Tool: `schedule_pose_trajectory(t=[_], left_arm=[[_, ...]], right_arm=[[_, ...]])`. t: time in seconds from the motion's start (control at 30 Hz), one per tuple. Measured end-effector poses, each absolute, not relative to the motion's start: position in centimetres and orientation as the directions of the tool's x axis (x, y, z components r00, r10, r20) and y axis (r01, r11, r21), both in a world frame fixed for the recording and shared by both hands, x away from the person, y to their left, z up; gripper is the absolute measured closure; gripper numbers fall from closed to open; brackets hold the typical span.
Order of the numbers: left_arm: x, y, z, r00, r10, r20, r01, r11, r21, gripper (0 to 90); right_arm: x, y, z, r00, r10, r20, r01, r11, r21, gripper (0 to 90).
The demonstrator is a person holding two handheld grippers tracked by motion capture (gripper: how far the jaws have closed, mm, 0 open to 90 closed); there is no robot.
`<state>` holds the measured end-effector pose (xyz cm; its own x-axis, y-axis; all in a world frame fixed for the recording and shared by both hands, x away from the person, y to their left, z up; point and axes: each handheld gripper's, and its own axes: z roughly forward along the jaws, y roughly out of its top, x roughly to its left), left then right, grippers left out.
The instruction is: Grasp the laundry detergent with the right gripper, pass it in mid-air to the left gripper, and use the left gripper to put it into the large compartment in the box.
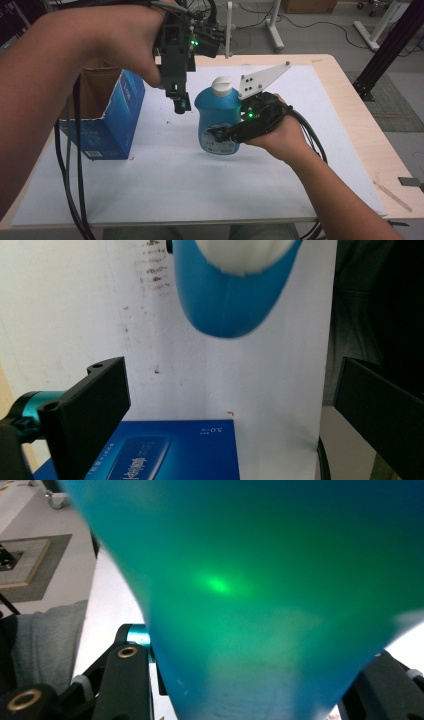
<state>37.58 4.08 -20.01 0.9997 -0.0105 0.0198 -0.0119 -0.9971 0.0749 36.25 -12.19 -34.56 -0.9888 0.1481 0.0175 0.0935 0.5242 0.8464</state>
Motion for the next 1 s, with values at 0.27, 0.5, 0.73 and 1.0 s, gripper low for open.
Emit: schedule_pose_trajectory(t=[0.27,0.5,0.73,1.0], left_arm=[[37.3,3.0,-20.4,1.000,-0.024,0.015,-0.026,-0.997,0.075,1.7],[37.1,2.0,-20.9,0.999,-0.038,0.004,-0.039,-0.997,0.068,1.7],[36.9,1.5,-21.3,0.998,-0.057,0.006,-0.058,-0.996,0.074,1.7],[36.8,1.4,-21.7,0.999,-0.045,-0.006,-0.044,-0.997,0.064,3.0]], right_arm=[[36.1,-11.1,-33.9,-0.993,0.114,0.020,0.076,0.508,0.858,46.3],[36.1,-10.4,-33.5,-0.995,0.101,0.015,0.065,0.508,0.859,46.4],[36.0,-9.9,-33.0,-0.996,0.087,0.019,0.061,0.500,0.864,46.4],[36.0,-9.9,-32.9,-0.996,0.090,0.021,0.063,0.500,0.864,46.4]])
